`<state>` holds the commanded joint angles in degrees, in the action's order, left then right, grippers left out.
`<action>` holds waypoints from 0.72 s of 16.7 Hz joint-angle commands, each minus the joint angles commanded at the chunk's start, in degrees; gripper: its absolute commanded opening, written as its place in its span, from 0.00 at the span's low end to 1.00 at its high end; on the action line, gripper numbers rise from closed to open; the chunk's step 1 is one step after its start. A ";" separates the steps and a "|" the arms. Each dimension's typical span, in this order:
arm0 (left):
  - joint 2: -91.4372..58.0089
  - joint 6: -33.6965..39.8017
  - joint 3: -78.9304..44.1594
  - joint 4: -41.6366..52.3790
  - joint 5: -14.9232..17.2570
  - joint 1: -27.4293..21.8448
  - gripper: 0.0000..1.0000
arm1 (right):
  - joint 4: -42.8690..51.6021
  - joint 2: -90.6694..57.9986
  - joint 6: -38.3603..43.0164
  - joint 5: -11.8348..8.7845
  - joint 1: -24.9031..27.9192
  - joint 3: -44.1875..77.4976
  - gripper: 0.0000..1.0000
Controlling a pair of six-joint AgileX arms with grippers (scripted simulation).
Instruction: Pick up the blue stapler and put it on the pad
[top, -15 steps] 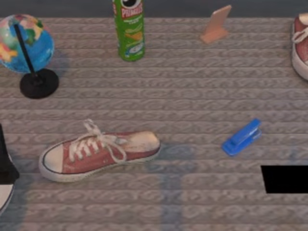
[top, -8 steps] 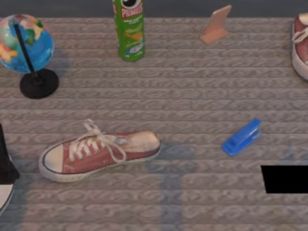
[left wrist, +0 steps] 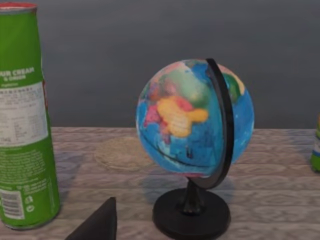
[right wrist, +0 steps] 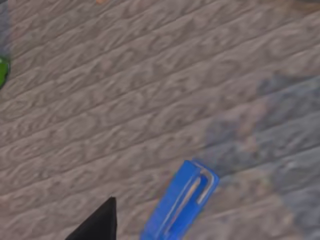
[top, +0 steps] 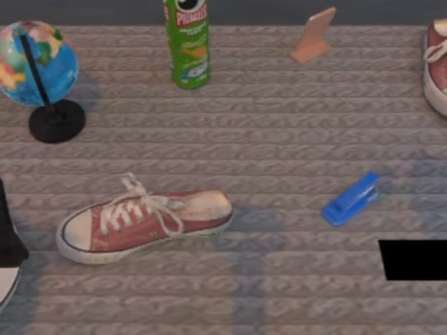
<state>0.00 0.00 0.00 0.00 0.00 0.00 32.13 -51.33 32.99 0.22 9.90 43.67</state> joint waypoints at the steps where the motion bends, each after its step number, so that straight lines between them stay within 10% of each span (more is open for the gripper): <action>1: 0.00 0.00 0.00 0.00 0.00 0.00 1.00 | 3.67 -6.37 3.61 0.04 1.12 4.82 1.00; 12: 0.00 0.00 0.00 0.00 0.00 0.00 1.00 | 35.40 -57.93 35.79 -0.08 11.29 47.55 1.00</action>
<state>0.00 0.00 0.00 0.00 0.00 0.00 67.52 -109.26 68.77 0.15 21.19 91.22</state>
